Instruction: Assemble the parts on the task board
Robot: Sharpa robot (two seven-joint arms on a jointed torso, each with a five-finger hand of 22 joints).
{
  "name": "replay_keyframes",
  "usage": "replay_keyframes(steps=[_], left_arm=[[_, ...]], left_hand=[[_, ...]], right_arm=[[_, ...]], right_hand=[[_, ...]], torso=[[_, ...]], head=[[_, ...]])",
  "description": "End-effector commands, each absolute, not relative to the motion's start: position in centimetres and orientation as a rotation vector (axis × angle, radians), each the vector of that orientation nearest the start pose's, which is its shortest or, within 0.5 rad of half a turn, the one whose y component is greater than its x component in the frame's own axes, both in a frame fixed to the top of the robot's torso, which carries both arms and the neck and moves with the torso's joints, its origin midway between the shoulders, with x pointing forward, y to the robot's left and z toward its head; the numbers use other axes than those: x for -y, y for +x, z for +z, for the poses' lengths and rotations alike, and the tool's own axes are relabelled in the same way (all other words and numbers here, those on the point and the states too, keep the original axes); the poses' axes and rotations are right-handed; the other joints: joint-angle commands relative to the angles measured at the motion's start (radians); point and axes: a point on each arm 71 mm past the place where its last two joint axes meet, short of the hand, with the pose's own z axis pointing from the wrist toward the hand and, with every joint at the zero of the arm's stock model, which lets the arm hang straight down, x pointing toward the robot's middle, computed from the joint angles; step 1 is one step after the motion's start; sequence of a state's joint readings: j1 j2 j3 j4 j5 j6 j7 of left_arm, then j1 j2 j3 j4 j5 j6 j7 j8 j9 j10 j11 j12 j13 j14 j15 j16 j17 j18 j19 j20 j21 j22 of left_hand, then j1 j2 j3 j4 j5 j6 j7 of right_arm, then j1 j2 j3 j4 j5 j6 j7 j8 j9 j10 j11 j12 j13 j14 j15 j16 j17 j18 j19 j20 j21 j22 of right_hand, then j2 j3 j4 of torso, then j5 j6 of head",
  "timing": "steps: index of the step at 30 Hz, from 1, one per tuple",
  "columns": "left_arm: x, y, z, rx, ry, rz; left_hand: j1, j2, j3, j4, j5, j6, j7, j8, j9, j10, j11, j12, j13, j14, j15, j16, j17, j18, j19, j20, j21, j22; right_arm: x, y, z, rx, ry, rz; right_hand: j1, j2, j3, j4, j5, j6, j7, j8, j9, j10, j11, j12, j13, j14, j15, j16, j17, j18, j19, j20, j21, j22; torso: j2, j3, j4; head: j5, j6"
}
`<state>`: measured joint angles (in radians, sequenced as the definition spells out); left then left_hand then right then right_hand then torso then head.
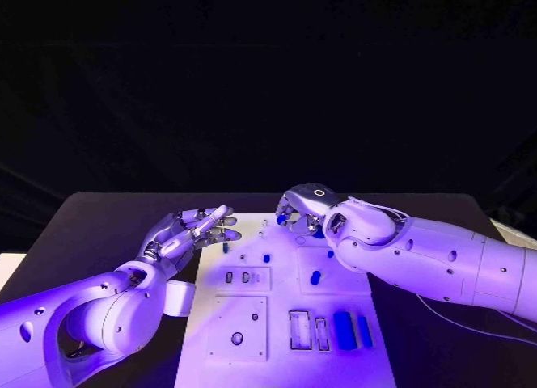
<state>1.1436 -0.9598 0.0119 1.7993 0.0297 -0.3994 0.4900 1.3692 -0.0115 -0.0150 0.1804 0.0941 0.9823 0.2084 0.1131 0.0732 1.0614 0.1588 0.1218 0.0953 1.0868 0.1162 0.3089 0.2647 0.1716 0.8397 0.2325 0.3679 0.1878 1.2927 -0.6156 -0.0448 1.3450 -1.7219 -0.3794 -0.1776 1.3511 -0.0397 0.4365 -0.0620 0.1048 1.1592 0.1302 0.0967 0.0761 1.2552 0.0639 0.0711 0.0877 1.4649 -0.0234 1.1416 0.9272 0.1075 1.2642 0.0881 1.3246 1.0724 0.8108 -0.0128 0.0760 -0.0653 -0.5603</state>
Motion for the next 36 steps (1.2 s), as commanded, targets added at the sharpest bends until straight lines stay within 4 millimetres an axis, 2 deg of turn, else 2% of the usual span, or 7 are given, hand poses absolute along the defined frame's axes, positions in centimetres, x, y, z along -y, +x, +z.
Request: replay_keyframes(steps=[1,7,10,32,34,35,36], left_arm=[[-19.0,43.3,-15.4,-1.328,-1.113,-1.714],[-19.0,43.4,-15.4,-1.328,-1.113,-1.713],[-18.9,43.4,-15.4,-1.328,-1.112,-1.715],[-18.8,43.5,-15.5,-1.329,-1.112,-1.717],[-18.9,43.5,-15.5,-1.329,-1.112,-1.716],[-18.9,43.5,-15.5,-1.329,-1.112,-1.716],[-18.9,43.5,-15.5,-1.33,-1.113,-1.716]], left_hand=[[-0.001,0.008,-0.003,-0.002,-0.003,-0.001,0.006,-0.004,-0.001,-0.002,0.003,-0.007,0.001,-0.008,0.0,-0.006,0.001,0.01,-0.007,-0.002,0.003,0.0],[-0.001,0.008,-0.003,-0.002,-0.003,-0.001,0.006,-0.004,-0.001,-0.002,0.003,-0.007,0.001,-0.008,0.0,-0.006,0.001,0.01,-0.007,-0.002,0.003,0.0],[-0.001,0.008,-0.003,-0.002,-0.003,-0.001,0.006,-0.004,-0.001,-0.002,0.003,-0.007,0.001,-0.008,0.0,-0.006,0.001,0.01,-0.007,-0.002,0.003,0.0],[0.0,0.009,-0.003,-0.003,-0.003,-0.001,0.007,-0.005,-0.001,-0.002,0.003,-0.008,0.001,-0.009,0.0,-0.007,0.002,0.01,-0.007,-0.002,0.003,0.0],[0.001,0.01,-0.004,-0.004,-0.003,-0.002,0.007,-0.005,-0.001,-0.003,0.003,-0.008,0.001,-0.01,0.0,-0.007,0.002,0.01,-0.008,-0.001,0.003,0.0],[0.001,0.01,-0.004,-0.004,-0.003,-0.002,0.007,-0.005,-0.001,-0.003,0.003,-0.008,0.001,-0.01,0.0,-0.007,0.002,0.01,-0.008,-0.001,0.003,0.0],[0.001,0.01,-0.004,-0.004,-0.003,-0.002,0.007,-0.005,-0.001,-0.003,0.003,-0.008,0.001,-0.01,0.0,-0.007,0.002,0.01,-0.008,-0.001,0.003,0.0]], right_arm=[[12.8,53.0,-13.9,-1.409,-0.355,0.523],[11.8,53.5,-14.1,-1.424,-0.357,0.53],[11.5,53.7,-14.2,-1.428,-0.357,0.529],[9.8,54.2,-14.8,-1.461,-0.38,0.522],[9.9,54.3,-14.9,-1.463,-0.378,0.517],[9.9,54.3,-14.9,-1.463,-0.375,0.514],[9.9,54.4,-14.9,-1.463,-0.372,0.512]], right_hand=[[0.002,0.0,0.009,0.006,0.001,0.0,-0.003,-0.005,0.029,-0.009,-0.001,-0.006,-0.001,0.02,0.005,0.001,0.0,-0.007,-0.005,0.001,0.006,0.001],[-0.001,-0.002,0.011,0.008,0.002,-0.001,-0.002,-0.006,0.03,-0.011,0.0,-0.007,-0.002,0.02,0.006,0.002,0.0,-0.007,-0.006,0.002,0.006,0.001],[-0.002,-0.002,0.012,0.009,0.002,-0.002,-0.002,-0.007,0.03,-0.012,0.001,-0.007,-0.002,0.02,0.007,0.003,0.0,-0.007,-0.007,0.002,0.006,0.001],[-0.008,-0.009,0.015,0.013,0.0,-0.008,0.001,-0.011,0.031,-0.018,0.003,-0.008,-0.003,0.019,0.009,0.005,0.0,-0.006,-0.01,0.005,0.007,0.001],[-0.012,-0.014,0.017,0.016,-0.003,-0.016,0.004,-0.016,0.03,-0.028,0.006,-0.01,-0.005,0.016,0.011,0.0,-0.01,-0.004,-0.018,0.007,0.003,-0.008],[-0.016,-0.019,0.019,0.018,-0.004,-0.031,0.01,-0.025,0.027,-0.046,0.011,-0.011,-0.009,0.012,0.016,-0.008,-0.022,-0.002,-0.027,0.009,-0.003,-0.02],[-0.024,-0.027,0.025,0.025,-0.003,-0.066,0.024,-0.034,0.019,-0.083,0.02,-0.009,-0.017,0.007,0.027,-0.015,-0.034,0.0,-0.039,0.016,-0.01,-0.032]], torso=[[0.006,-0.0002,0.0055],[0.011,-0.0007,0.009],[0.013,-0.0023,0.0103],[0.014,-0.0021,0.0106],[0.015,-0.0021,0.01],[0.015,-0.0023,0.0101],[0.015,-0.0024,0.01]], head=[[0.0,0.0],[-0.002,0.002],[-0.002,0.002],[-0.002,-0.005],[-0.001,-0.005],[-0.001,-0.005],[-0.001,-0.005]])
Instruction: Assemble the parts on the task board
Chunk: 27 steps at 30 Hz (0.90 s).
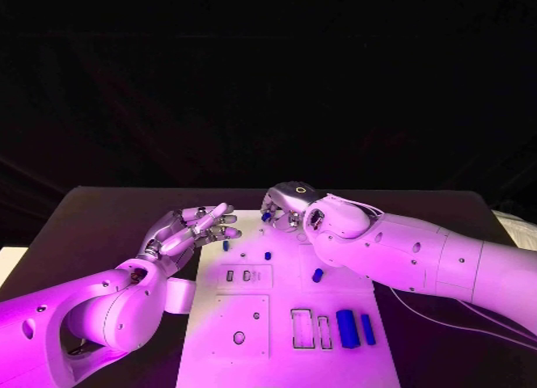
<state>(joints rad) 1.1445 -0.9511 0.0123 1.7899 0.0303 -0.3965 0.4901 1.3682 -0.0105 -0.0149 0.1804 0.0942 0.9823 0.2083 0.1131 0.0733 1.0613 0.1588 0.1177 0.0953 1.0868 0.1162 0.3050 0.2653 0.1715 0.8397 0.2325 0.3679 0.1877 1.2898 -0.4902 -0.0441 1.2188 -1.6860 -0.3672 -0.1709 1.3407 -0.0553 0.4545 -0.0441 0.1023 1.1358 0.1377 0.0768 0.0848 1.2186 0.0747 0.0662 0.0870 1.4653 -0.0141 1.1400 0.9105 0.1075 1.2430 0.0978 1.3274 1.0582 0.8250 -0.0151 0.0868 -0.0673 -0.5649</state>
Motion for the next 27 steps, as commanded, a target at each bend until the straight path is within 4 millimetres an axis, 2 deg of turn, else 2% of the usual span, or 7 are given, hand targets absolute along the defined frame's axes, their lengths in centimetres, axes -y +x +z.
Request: replay_keyframes(steps=[1,3,6,17,22,25,27], left_arm=[[-18.9,43.5,-15.5,-1.33,-1.113,-1.716],[-18.9,43.5,-15.5,-1.33,-1.113,-1.717],[-18.9,43.5,-15.5,-1.331,-1.113,-1.717],[-19.0,43.4,-15.5,-1.331,-1.113,-1.716],[-19.2,43.5,-15.5,-1.329,-1.114,-1.71],[-19.4,43.5,-15.5,-1.327,-1.115,-1.706],[-19.5,43.5,-15.5,-1.326,-1.116,-1.703]], left_hand=[[0.002,0.009,-0.004,-0.004,-0.003,-0.002,0.007,-0.005,-0.001,-0.003,0.003,-0.004,0.001,-0.01,0.0,-0.003,0.001,0.01,-0.008,-0.001,0.003,0.0],[0.002,0.009,-0.004,-0.004,-0.003,-0.002,0.007,-0.005,-0.001,-0.003,0.003,-0.004,0.001,-0.01,0.0,-0.003,0.001,0.01,-0.008,-0.001,0.003,0.0],[0.002,0.009,-0.004,-0.004,-0.003,-0.002,0.007,-0.005,-0.001,-0.003,0.003,-0.004,0.001,-0.01,0.0,-0.003,0.001,0.01,-0.008,-0.001,0.003,0.0],[0.003,0.01,-0.005,-0.005,-0.003,-0.002,0.007,-0.006,-0.001,-0.004,0.004,-0.006,0.001,-0.011,0.0,-0.003,0.002,0.01,-0.008,-0.001,0.003,0.0],[0.003,0.011,-0.005,-0.006,-0.003,-0.003,0.008,-0.008,-0.002,-0.005,0.004,-0.007,0.0,-0.011,0.001,-0.004,0.003,0.01,-0.009,-0.001,0.003,0.0],[0.003,0.011,-0.005,-0.006,-0.003,-0.003,0.008,-0.008,-0.002,-0.005,0.004,-0.007,0.0,-0.011,0.001,-0.004,0.003,0.01,-0.009,-0.001,0.003,0.0],[0.003,0.011,-0.005,-0.006,-0.003,-0.003,0.008,-0.008,-0.002,-0.005,0.004,-0.007,0.0,-0.011,0.001,-0.004,0.003,0.01,-0.009,-0.001,0.003,0.0]], right_arm=[[10.0,54.4,-14.9,-1.464,-0.37,0.509],[10.0,54.4,-14.9,-1.466,-0.367,0.504],[10.0,54.4,-14.9,-1.467,-0.364,0.502],[10.5,53.9,-14.5,-1.434,-0.352,0.521],[12.3,52.9,-13.9,-1.42,-0.324,0.54],[14.1,52.1,-13.1,-1.434,-0.283,0.547],[15.4,51.8,-12.5,-1.455,-0.247,0.548]], right_hand=[[-0.02,-0.023,0.009,0.011,-0.001,-0.069,0.023,-0.017,0.005,-0.071,0.019,-0.006,-0.021,0.003,0.023,-0.02,-0.028,0.002,-0.027,0.011,-0.018,-0.029],[-0.026,-0.036,0.011,0.016,0.0,-0.102,0.025,-0.017,-0.003,-0.107,0.028,-0.007,-0.024,0.001,0.029,-0.022,-0.035,0.004,-0.033,0.019,-0.022,-0.036],[-0.029,-0.046,0.008,0.019,0.001,-0.115,0.03,-0.016,-0.005,-0.136,0.035,-0.006,-0.024,-0.004,0.034,-0.03,-0.05,0.008,-0.045,0.026,-0.03,-0.051],[-0.022,-0.054,0.002,0.02,0.002,-0.129,0.03,-0.015,-0.009,-0.175,0.039,-0.005,-0.024,-0.013,0.038,-0.05,-0.083,0.015,-0.068,0.032,-0.048,-0.084],[-0.019,-0.052,0.002,0.022,0.007,-0.119,0.032,-0.011,-0.006,-0.156,0.037,0.006,-0.02,-0.011,0.037,-0.045,-0.079,0.015,-0.064,0.032,-0.045,-0.079],[-0.024,-0.057,-0.001,0.029,0.005,-0.117,0.029,-0.012,-0.006,-0.113,0.03,0.024,-0.014,-0.006,0.032,-0.031,-0.063,0.012,-0.053,0.03,-0.037,-0.065],[-0.032,-0.068,-0.009,0.036,0.014,-0.125,0.028,-0.015,-0.008,-0.05,0.019,0.053,-0.001,0.004,0.025,-0.005,-0.03,0.007,-0.032,0.025,-0.022,-0.036]], torso=[[0.001,-0.0002,-0.0011],[0.001,0.0,-0.001],[0.001,0.0003,-0.0005],[0.002,0.0005,-0.0003],[0.001,0.0006,-0.0036],[0.001,0.0005,-0.0068],[0.0,0.0013,-0.0105]], head=[[0.002,-0.001],[0.002,0.0],[0.001,0.0],[-0.001,0.0],[0.0,0.002],[-0.001,0.005],[0.001,0.006]])
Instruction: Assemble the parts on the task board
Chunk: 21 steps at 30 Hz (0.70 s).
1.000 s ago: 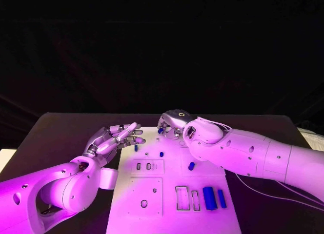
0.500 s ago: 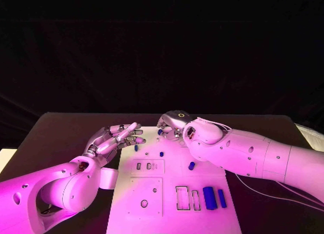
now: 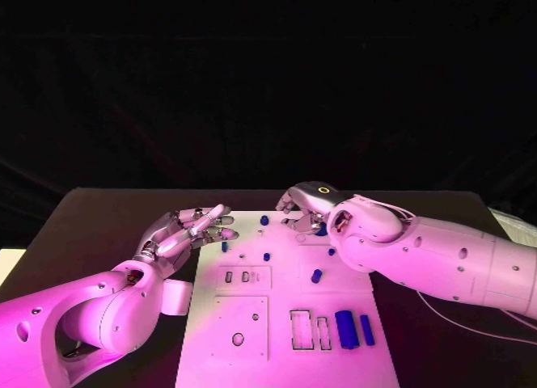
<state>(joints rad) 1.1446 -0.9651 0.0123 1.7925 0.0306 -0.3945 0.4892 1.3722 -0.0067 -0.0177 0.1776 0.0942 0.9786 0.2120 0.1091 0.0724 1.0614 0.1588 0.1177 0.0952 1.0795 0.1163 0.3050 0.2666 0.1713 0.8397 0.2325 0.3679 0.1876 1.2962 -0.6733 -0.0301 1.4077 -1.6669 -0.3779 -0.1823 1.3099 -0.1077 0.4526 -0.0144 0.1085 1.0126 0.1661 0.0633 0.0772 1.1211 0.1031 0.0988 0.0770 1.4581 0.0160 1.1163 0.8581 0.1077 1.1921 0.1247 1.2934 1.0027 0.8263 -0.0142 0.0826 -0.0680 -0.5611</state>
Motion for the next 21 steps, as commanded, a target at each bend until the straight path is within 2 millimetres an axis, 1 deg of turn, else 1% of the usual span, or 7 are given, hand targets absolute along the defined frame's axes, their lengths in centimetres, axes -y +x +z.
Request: replay_keyframes(steps=[1,7,10,11,12,15,21], left_arm=[[-19.6,43.5,-15.5,-1.326,-1.116,-1.702],[-19.7,43.5,-15.5,-1.327,-1.117,-1.7],[-19.7,43.5,-15.5,-1.328,-1.117,-1.702],[-19.6,43.5,-15.5,-1.329,-1.117,-1.702],[-19.6,43.5,-15.5,-1.33,-1.117,-1.703],[-19.6,43.5,-15.6,-1.331,-1.118,-1.704],[-19.6,43.5,-15.6,-1.334,-1.117,-1.708]], left_hand=[[-0.001,0.007,-0.003,-0.004,-0.003,0.0,0.004,-0.003,-0.001,-0.005,0.004,-0.007,0.0,-0.004,0.0,-0.004,0.002,0.01,-0.009,-0.001,0.003,0.0],[0.0,0.008,-0.003,-0.004,-0.003,0.0,0.004,-0.004,-0.001,-0.006,0.004,-0.008,0.0,-0.004,0.001,-0.004,0.002,0.01,-0.009,0.0,0.003,0.0],[0.001,0.01,-0.003,-0.006,-0.003,0.0,0.003,-0.005,-0.001,-0.006,0.004,-0.009,0.0,-0.005,0.001,-0.004,0.003,0.01,-0.01,0.0,0.003,0.0],[0.002,0.01,-0.003,-0.006,-0.003,0.0,0.003,-0.005,-0.001,-0.006,0.004,-0.009,0.0,-0.005,0.001,-0.004,0.003,0.01,-0.01,0.0,0.003,0.0],[0.003,0.011,-0.003,-0.007,-0.003,0.0,0.003,-0.005,-0.001,-0.006,0.004,-0.009,0.0,-0.005,0.001,-0.004,0.004,0.01,-0.01,0.0,0.003,0.0],[0.003,0.011,-0.003,-0.007,-0.003,0.0,0.003,-0.005,-0.001,-0.006,0.004,-0.009,0.0,-0.005,0.001,-0.004,0.004,0.01,-0.01,0.0,0.003,0.0],[0.004,0.013,-0.003,-0.009,-0.002,0.001,0.002,-0.005,-0.001,-0.006,0.004,-0.009,0.0,-0.006,0.001,-0.005,0.004,0.01,-0.011,0.0,0.003,0.0]], right_arm=[[16.1,51.6,-12.2,-1.468,-0.227,0.545],[20.1,51.0,-11.2,-1.553,-0.139,0.482],[21.4,51.1,-11.3,-1.604,-0.105,0.438],[21.7,51.1,-11.4,-1.619,-0.099,0.425],[21.9,51.1,-11.5,-1.632,-0.094,0.413],[22.1,51.3,-11.8,-1.658,-0.076,0.388],[22.5,51.8,-12.5,-1.685,-0.012,0.361]], right_hand=[[-0.005,-0.023,-0.013,0.009,0.016,-0.012,0.0,-0.003,-0.003,0.082,-0.015,0.036,0.017,0.015,-0.009,0.031,0.038,0.004,0.028,-0.005,0.02,0.033],[-0.028,-0.081,-0.126,0.031,0.067,-0.046,-0.03,0.001,-0.006,0.301,-0.061,0.222,0.153,0.056,-0.048,0.176,0.235,-0.024,0.126,-0.043,0.095,0.17],[-0.027,-0.067,-0.221,0.063,0.105,-0.06,-0.031,0.002,-0.004,0.307,-0.064,0.675,0.626,0.074,-0.051,0.292,0.405,-0.046,0.192,-0.046,0.149,0.273],[0.001,-0.058,-0.267,0.071,0.126,-0.067,-0.038,0.004,-0.002,0.267,-0.067,0.865,0.828,0.074,-0.028,0.323,0.446,-0.05,0.209,-0.045,0.167,0.306],[-0.028,-0.04,-0.279,0.097,0.116,-0.069,-0.025,0.003,-0.002,0.273,-0.053,0.917,0.885,0.075,-0.038,0.331,0.461,-0.053,0.216,-0.042,0.173,0.319],[-0.006,-0.017,-0.331,0.125,0.118,-0.072,-0.016,0.003,0.001,0.252,-0.043,1.06,1.046,0.076,-0.028,0.353,0.495,-0.058,0.225,-0.028,0.185,0.342],[0.017,0.0,-0.348,0.133,0.132,-0.074,-0.012,0.003,0.003,0.274,-0.038,1.146,1.145,0.079,-0.025,0.369,0.523,-0.061,0.235,-0.023,0.193,0.36]], torso=[[-0.002,0.0006,-0.0077],[-0.009,0.0024,-0.0186],[-0.01,0.0041,-0.0216],[-0.011,0.0045,-0.0219],[-0.011,0.0054,-0.0223],[-0.01,0.0074,-0.0236],[-0.01,0.0065,-0.0217]], head=[[0.001,0.003],[0.001,0.005],[0.004,0.006],[0.004,0.005],[0.005,0.005],[0.005,0.005],[0.005,0.003]])
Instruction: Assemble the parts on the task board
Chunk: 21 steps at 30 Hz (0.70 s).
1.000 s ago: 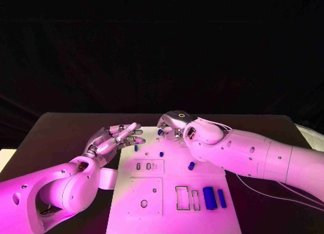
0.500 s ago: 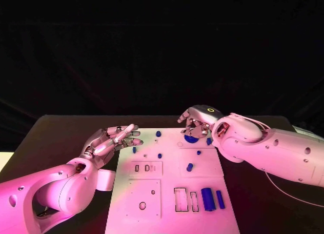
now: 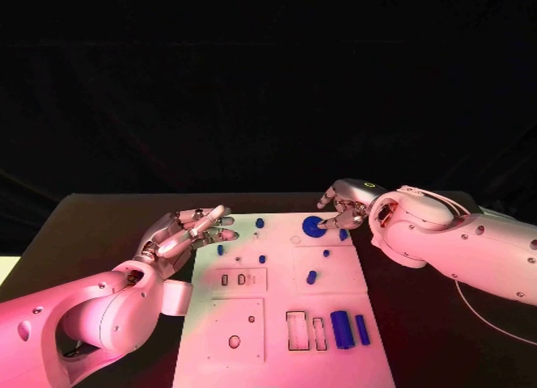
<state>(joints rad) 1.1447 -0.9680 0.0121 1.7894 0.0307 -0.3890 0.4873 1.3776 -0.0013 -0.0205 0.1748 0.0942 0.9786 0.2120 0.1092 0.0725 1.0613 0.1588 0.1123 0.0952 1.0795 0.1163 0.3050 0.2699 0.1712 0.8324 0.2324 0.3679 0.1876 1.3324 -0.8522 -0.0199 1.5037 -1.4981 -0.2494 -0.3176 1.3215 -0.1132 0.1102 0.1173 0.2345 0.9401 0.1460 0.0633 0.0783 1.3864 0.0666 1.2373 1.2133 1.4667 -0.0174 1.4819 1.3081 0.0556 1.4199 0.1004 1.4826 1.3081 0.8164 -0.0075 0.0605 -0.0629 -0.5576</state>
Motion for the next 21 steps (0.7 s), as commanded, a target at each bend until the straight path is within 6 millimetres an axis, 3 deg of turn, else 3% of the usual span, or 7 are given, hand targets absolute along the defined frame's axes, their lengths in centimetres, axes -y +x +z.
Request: replay_keyframes(steps=[1,14,21], left_arm=[[-19.6,43.5,-15.6,-1.334,-1.118,-1.708],[-19.5,43.6,-15.6,-1.336,-1.117,-1.71],[-19.6,43.6,-15.7,-1.337,-1.12,-1.705]], left_hand=[[-0.001,0.008,0.0,-0.006,-0.002,0.001,0.002,-0.005,-0.001,-0.006,0.004,-0.004,0.0,-0.006,0.001,-0.005,0.001,0.011,-0.003,0.0,0.003,0.0],[-0.001,0.008,0.0,-0.006,-0.002,0.001,0.002,-0.005,-0.001,-0.006,0.004,-0.004,0.0,-0.006,0.001,-0.005,0.001,0.011,-0.003,0.0,0.003,0.0],[0.001,0.01,-0.001,-0.008,-0.002,0.001,0.002,-0.006,-0.001,-0.005,0.003,-0.005,0.001,-0.007,0.001,-0.005,0.002,0.011,-0.004,0.0,0.003,0.0]], right_arm=[[22.5,51.8,-12.6,-1.688,-0.007,0.36],[21.0,52.3,-13.6,-1.719,-0.011,0.375],[20.7,52.4,-14.0,-1.731,-0.014,0.376]], right_hand=[[0.007,0.006,-0.008,0.002,0.008,-0.002,0.009,0.003,0.002,0.008,-0.001,0.011,0.013,0.071,0.009,0.005,0.075,-0.009,0.008,0.002,0.005,0.056],[0.018,0.016,-0.015,0.003,0.011,0.008,0.009,0.008,0.005,0.019,-0.001,0.042,0.051,0.074,0.01,0.014,0.092,-0.011,0.014,0.003,0.01,0.068],[0.022,0.021,-0.016,0.003,0.01,0.014,0.008,0.01,0.007,0.024,-0.001,0.054,0.064,0.074,0.01,0.017,0.097,-0.012,0.017,0.004,0.012,0.072]], torso=[[0.0,-0.0001,0.0006],[0.001,-0.0028,0.0028],[0.001,-0.0027,0.0007]], head=[[0.0,-0.001],[-0.001,-0.008],[-0.001,-0.01]])
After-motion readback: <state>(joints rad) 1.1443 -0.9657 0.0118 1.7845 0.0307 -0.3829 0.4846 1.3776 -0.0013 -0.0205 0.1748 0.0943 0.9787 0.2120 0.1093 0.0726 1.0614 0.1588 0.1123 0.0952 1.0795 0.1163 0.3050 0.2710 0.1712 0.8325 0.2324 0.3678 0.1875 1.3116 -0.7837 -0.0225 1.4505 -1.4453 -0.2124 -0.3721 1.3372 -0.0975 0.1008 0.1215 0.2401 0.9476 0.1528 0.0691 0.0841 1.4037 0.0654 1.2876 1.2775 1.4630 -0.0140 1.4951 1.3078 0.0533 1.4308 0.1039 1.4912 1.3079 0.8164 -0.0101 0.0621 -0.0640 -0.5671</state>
